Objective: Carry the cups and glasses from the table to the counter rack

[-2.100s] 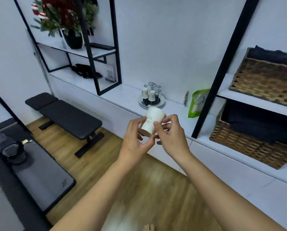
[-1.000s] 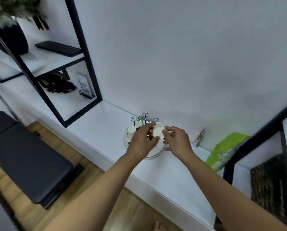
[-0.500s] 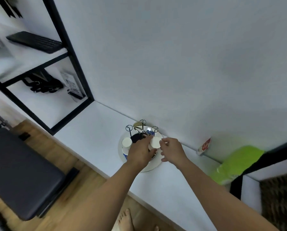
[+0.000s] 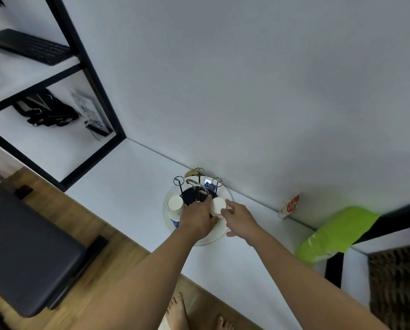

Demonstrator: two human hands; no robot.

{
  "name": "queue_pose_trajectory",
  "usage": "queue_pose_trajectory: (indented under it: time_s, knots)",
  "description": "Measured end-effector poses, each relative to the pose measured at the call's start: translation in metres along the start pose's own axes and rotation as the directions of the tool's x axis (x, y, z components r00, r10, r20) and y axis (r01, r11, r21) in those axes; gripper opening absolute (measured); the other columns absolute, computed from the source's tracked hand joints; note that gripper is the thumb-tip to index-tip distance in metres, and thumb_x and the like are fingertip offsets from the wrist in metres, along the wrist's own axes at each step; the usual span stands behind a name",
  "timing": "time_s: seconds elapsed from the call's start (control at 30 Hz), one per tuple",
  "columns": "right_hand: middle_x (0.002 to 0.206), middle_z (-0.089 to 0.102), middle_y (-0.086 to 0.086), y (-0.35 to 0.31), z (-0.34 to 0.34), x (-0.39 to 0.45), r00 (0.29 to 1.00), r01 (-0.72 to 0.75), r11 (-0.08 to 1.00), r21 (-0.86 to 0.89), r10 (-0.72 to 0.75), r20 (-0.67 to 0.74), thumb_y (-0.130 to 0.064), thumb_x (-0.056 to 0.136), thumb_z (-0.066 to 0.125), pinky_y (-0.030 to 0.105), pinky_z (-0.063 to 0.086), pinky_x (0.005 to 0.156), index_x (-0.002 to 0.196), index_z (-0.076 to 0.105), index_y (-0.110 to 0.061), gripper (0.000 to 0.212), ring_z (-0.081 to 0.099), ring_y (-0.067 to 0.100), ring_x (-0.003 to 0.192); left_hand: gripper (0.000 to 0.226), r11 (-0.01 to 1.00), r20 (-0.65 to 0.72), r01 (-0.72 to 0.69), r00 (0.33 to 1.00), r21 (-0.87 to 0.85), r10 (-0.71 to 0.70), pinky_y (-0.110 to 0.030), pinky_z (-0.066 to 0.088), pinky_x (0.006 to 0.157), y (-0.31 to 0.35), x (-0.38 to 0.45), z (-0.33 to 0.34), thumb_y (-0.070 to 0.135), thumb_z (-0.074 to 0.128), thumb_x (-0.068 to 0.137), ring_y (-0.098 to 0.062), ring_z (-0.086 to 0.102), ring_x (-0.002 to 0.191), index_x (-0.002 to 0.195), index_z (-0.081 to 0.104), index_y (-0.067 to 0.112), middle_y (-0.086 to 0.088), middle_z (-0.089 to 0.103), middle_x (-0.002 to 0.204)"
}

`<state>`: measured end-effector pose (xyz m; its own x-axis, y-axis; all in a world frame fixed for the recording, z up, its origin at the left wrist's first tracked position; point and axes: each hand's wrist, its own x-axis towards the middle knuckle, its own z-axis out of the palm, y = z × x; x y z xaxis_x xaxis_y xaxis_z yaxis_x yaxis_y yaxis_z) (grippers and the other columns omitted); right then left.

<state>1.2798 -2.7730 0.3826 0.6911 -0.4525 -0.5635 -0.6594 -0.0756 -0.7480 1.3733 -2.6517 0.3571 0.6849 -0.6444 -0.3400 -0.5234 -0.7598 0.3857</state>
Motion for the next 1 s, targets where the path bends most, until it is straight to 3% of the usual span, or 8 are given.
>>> queue_pose_trajectory:
  time_s: [0.13, 0.27, 0.37, 0.47, 0.63, 0.83, 1.0]
  knots:
    - [0.145, 0.052, 0.005, 0.002, -0.004, -0.004, 1.0, 0.027, 1.0, 0.009, -0.027, -0.01, -0.027, 0.101, 0.053, 0.034, 0.061, 0.069, 0.154, 0.04, -0.023, 0.054, 0.055, 0.023, 0.115, 0.074, 0.999, -0.02, -0.02, 1.0, -0.04, 0.019, -0.04, 0.048, 0.099, 0.004, -0.008, -0.007, 0.042, 0.062, 0.099, -0.03, 0.054, 0.129, 0.161, 0.027, 0.023, -0.01, 0.06, 0.138]
    - [0.145, 0.053, 0.006, -0.003, -0.012, -0.005, 0.98, 0.17, 0.981, -0.093, -0.179, -0.09, -0.027, 0.101, 0.055, 0.043, 0.053, 0.097, 0.145, 0.051, -0.019, 0.045, 0.055, 0.019, 0.121, 0.049, 0.994, -0.105, -0.073, 0.992, -0.083, 0.065, -0.04, 0.05, 0.097, 0.01, -0.021, -0.023, 0.034, 0.061, 0.099, -0.026, 0.057, 0.126, 0.146, 0.051, 0.023, -0.001, 0.065, 0.134]
    - [0.139, 0.057, 0.001, -0.017, -0.016, -0.011, 0.942, 0.301, 0.942, -0.152, -0.318, -0.108, -0.025, 0.1, 0.056, 0.025, 0.04, 0.098, 0.139, 0.056, -0.021, 0.039, 0.055, 0.016, 0.125, 0.034, 0.978, -0.217, -0.118, 0.973, -0.172, 0.079, -0.037, 0.051, 0.089, 0.014, -0.033, -0.04, 0.029, 0.059, 0.1, -0.023, 0.062, 0.116, 0.134, 0.06, 0.021, 0.001, 0.069, 0.124]
    - [0.131, 0.058, -0.003, -0.036, -0.016, -0.021, 0.885, 0.443, 0.888, -0.123, -0.455, -0.1, -0.023, 0.099, 0.057, 0.021, 0.042, 0.088, 0.128, 0.058, -0.03, 0.03, 0.063, 0.013, 0.109, 0.039, 0.969, -0.336, -0.136, 0.94, -0.207, 0.06, -0.03, 0.047, 0.083, 0.017, -0.047, -0.059, 0.031, 0.058, 0.101, -0.017, 0.063, 0.111, 0.139, 0.055, 0.027, 0.006, 0.068, 0.125]
    - [0.13, 0.055, -0.012, -0.079, -0.012, -0.037, 0.772, 0.625, 0.776, -0.088, -0.631, -0.082, -0.023, 0.101, 0.055, 0.002, 0.042, 0.075, 0.135, 0.053, -0.029, 0.035, 0.061, -0.01, 0.095, 0.056, 0.954, -0.511, -0.178, 0.859, -0.242, 0.03, -0.03, 0.044, 0.105, 0.007, -0.071, -0.099, 0.033, 0.057, 0.102, -0.009, 0.05, 0.134, 0.155, 0.038, 0.032, 0.013, 0.048, 0.154]
    - [0.128, 0.053, -0.017, -0.148, 0.015, -0.065, 0.634, 0.772, 0.636, -0.013, -0.771, -0.064, -0.025, 0.099, 0.057, 0.01, 0.048, 0.064, 0.138, 0.046, -0.036, 0.041, 0.057, -0.01, 0.096, 0.064, 0.955, -0.664, -0.162, 0.746, -0.25, -0.048, -0.023, 0.04, 0.1, -0.015, -0.117, -0.157, 0.036, 0.059, 0.101, -0.003, 0.045, 0.139, 0.157, 0.027, 0.036, 0.018, 0.046, 0.156]
    - [0.125, 0.053, -0.02, -0.202, 0.071, -0.103, 0.49, 0.868, 0.491, 0.079, -0.871, 0.031, -0.029, 0.098, 0.059, 0.009, 0.048, 0.069, 0.134, 0.042, -0.043, 0.043, 0.06, -0.004, 0.095, 0.058, 0.939, -0.751, -0.127, 0.638, -0.321, -0.17, -0.024, 0.041, 0.098, -0.048, -0.183, -0.199, 0.038, 0.057, 0.103, 0.001, 0.046, 0.135, 0.154, 0.03, 0.035, 0.019, 0.051, 0.15]
